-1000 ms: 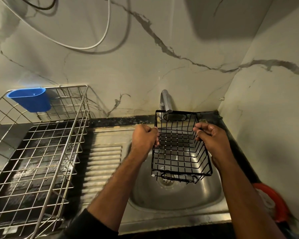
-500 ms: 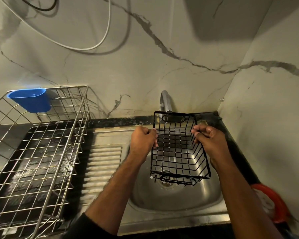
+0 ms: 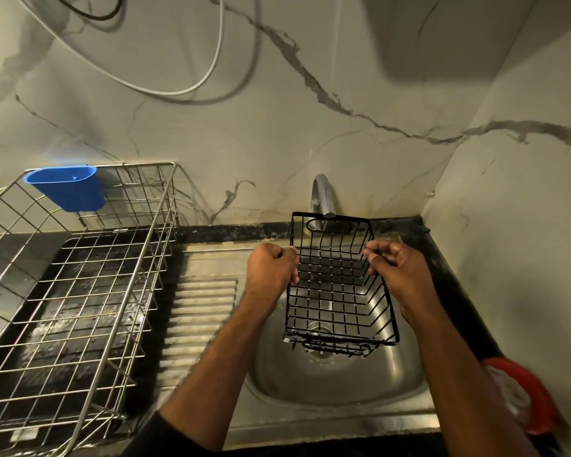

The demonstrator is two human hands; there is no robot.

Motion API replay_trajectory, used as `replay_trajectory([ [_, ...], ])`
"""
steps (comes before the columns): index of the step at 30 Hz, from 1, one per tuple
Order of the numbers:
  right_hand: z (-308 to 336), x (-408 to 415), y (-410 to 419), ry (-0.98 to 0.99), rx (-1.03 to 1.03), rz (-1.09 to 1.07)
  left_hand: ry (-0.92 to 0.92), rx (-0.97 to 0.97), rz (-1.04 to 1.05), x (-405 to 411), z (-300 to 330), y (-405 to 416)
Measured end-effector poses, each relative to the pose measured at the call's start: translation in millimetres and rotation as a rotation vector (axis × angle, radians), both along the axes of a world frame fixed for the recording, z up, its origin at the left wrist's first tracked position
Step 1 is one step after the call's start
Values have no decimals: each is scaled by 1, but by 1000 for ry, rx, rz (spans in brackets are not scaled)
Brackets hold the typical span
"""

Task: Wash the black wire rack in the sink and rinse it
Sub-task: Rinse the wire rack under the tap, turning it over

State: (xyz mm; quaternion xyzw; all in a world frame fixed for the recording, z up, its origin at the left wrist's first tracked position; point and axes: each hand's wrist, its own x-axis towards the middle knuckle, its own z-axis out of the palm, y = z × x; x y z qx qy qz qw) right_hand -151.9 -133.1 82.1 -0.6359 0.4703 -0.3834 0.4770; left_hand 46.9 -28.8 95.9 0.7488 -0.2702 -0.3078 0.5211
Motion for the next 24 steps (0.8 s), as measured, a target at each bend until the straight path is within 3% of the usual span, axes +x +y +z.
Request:
replay_trajectory([
  [24,3,-2,3,48,-28,-3,-129,13,-25,-3,-1,2],
])
